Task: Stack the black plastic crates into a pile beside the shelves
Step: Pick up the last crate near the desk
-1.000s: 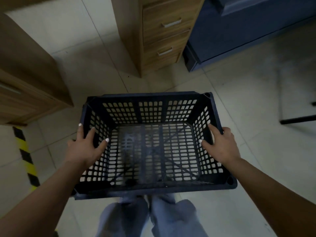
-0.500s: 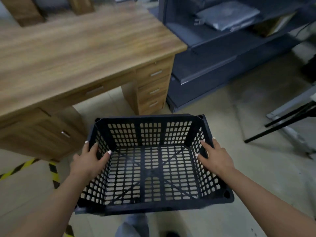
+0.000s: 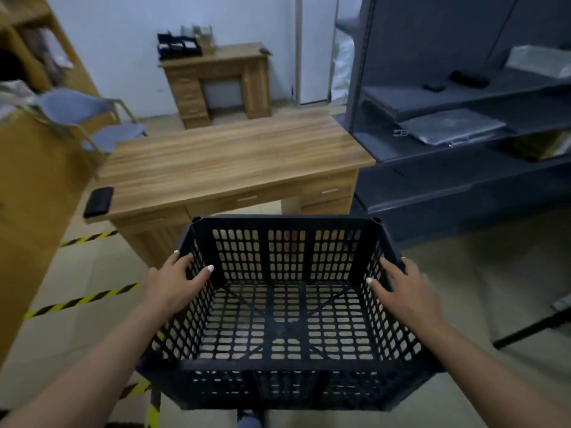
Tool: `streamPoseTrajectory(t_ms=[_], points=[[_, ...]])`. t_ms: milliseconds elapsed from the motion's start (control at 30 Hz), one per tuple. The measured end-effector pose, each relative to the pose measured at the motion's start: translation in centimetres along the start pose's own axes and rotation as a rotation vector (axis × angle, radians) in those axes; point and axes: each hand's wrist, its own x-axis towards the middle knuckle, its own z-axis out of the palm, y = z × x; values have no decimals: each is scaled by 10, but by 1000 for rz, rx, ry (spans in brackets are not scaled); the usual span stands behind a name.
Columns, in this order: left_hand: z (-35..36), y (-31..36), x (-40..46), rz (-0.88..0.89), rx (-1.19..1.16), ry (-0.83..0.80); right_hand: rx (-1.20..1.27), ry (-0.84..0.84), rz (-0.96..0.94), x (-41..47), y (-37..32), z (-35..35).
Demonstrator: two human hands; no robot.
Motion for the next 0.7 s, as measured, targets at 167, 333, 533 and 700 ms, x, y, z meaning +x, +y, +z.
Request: streamPoseTrajectory(t_ms=[167, 333, 533, 700], points=[[-37, -17, -61, -40, -13, 119, 54, 43, -83, -34, -16, -27], [-69, -39, -117, -71, -72, 159, 99, 59, -116, -73, -36, -43], [-111, -81, -175, -32, -93, 241, 100, 102, -130, -140, -67, -60], [-155, -128, -214, 39, -98, 313, 76, 187, -142, -212, -101, -87]])
